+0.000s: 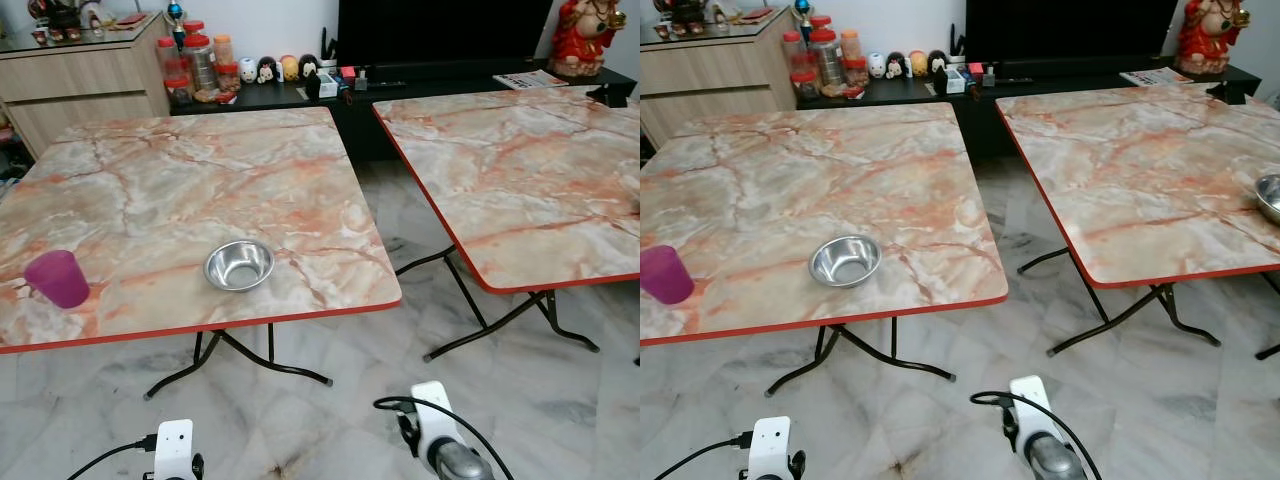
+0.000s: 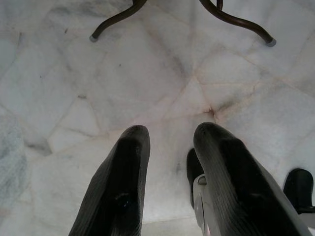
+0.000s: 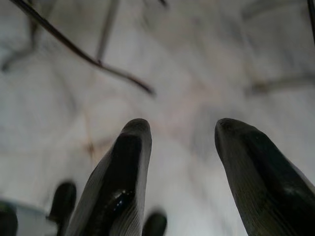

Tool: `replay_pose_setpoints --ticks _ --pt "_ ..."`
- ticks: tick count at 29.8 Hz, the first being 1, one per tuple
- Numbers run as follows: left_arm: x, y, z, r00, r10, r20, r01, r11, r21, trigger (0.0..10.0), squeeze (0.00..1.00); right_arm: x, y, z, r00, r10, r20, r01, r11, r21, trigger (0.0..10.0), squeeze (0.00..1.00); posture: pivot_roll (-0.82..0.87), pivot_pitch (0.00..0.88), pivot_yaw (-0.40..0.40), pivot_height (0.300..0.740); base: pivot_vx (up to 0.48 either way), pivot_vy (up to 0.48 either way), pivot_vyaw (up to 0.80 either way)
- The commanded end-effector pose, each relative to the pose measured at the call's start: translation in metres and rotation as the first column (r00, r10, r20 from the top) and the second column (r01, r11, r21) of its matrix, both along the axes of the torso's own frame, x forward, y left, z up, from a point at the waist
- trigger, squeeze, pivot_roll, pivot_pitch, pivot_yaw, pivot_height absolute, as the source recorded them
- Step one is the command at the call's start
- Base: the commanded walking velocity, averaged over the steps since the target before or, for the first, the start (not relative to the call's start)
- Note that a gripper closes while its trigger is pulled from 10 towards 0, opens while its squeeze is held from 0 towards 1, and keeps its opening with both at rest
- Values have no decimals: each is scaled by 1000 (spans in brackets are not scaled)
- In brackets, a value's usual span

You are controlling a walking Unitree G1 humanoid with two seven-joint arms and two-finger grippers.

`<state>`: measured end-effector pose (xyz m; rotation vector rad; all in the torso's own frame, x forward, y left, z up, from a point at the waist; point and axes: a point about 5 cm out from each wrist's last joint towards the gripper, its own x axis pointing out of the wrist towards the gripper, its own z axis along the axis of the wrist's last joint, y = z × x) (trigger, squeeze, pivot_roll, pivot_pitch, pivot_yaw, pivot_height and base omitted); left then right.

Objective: Setting the table

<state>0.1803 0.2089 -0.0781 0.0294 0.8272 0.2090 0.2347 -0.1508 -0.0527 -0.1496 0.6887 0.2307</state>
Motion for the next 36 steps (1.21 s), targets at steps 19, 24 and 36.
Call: replay_pose_setpoints --ticks 19,24,36 --pt "-4 3 -2 999 32 -19 -32 999 -1 10000 0 -17 -9 -12 996 -62 -70 60 998 -32 10000 0 6 0 12 740 0 255 0" --pt "-4 4 -1 1000 17 -18 -17 1000 5 10000 0 -20 -7 -14 995 -73 -75 72 997 -19 10000 0 -5 0 26 740 0 406 0" --pt "-2 4 -1 1000 -6 -18 6 1000 14 10000 0 -10 -8 -7 995 -93 -32 92 996 -9 10000 0 -3 0 34 740 0 414 0"
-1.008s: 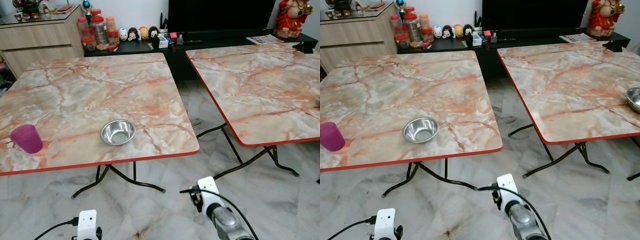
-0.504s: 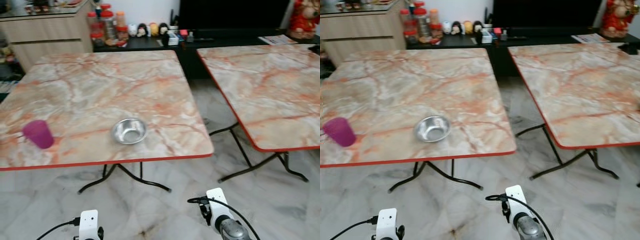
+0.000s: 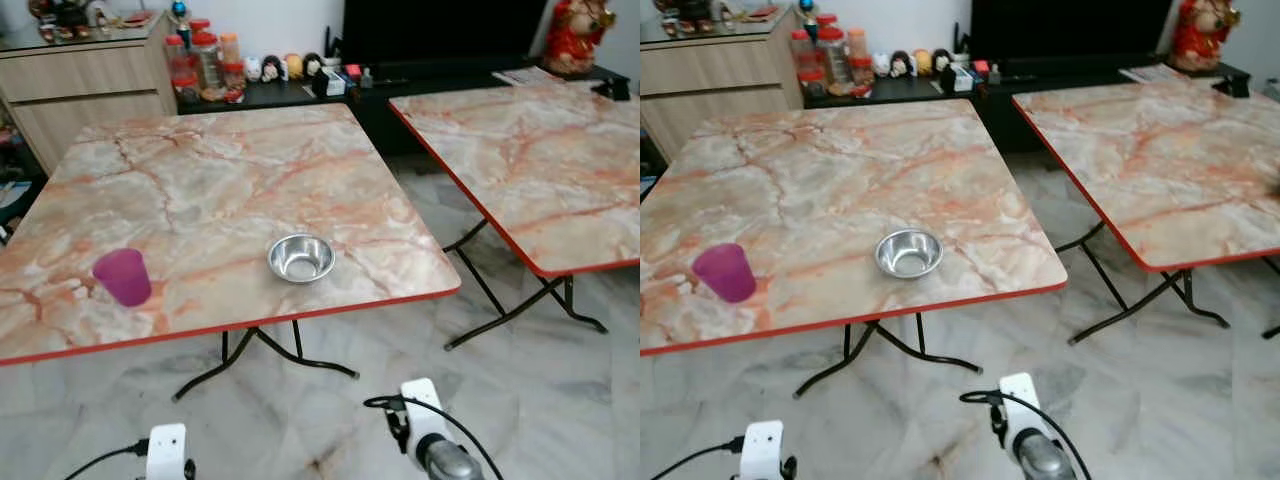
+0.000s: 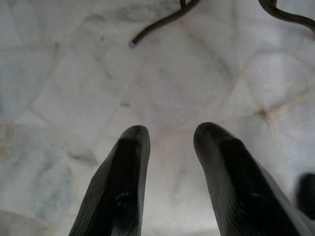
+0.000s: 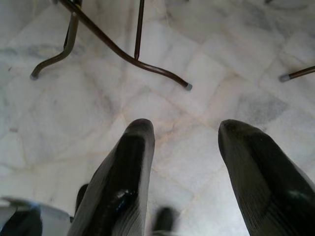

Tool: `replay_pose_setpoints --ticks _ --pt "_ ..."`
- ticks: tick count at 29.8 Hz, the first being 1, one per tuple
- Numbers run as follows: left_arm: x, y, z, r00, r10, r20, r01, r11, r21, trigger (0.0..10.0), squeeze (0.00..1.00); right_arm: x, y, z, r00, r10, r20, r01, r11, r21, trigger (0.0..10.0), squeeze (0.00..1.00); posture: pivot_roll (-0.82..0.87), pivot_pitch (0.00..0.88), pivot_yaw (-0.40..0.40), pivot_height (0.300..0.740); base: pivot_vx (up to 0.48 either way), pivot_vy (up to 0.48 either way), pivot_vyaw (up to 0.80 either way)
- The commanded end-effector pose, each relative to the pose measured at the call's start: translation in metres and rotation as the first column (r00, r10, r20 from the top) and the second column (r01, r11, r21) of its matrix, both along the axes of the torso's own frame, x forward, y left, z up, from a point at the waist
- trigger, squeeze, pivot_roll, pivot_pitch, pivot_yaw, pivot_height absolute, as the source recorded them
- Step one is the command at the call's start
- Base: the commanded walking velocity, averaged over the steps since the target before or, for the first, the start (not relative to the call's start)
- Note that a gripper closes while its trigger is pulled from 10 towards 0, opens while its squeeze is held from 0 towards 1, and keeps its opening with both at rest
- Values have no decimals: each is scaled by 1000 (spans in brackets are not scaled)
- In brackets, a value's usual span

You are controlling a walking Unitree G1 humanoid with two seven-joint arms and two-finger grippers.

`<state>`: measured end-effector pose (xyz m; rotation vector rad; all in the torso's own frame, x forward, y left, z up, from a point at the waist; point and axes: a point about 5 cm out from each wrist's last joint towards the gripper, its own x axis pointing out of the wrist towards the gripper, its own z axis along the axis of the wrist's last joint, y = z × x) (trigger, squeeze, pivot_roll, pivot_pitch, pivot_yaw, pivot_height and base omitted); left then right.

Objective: Setting the table

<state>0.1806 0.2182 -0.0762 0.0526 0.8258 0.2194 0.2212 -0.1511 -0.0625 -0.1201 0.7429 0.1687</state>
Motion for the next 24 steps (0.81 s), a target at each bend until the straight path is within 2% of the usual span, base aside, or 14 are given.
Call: replay_pose_setpoints --ticks 1,6,16,20,21,24 --pt "-3 -5 -3 1000 -11 -17 11 1000 -7 10000 0 5 -7 4 999 -22 25 23 1000 -7 10000 0 -3 0 35 740 0 0 0" --pt "-3 -5 -2 1000 -22 -15 22 1000 -1 10000 0 11 -5 8 999 -16 50 16 1000 -2 10000 0 -5 0 36 740 0 0 0" --pt "1 -8 -1 999 -40 2 40 999 -10 10000 0 33 10 26 984 34 174 -40 999 32 10000 0 -6 0 36 740 0 0 0" --pt "1 -8 -1 999 -53 4 53 999 -3 10000 0 45 20 39 964 63 260 -79 996 49 10000 0 -10 0 38 740 259 0 0" --pt "2 -8 0 998 -55 5 55 998 -3 10000 0 54 25 50 942 64 330 -92 994 67 10000 0 -10 0 37 740 368 0 0" --pt "4 -8 0 998 -55 10 55 998 -4 10000 0 64 32 65 904 72 421 -119 989 88 10000 0 -16 0 37 740 370 0 0"
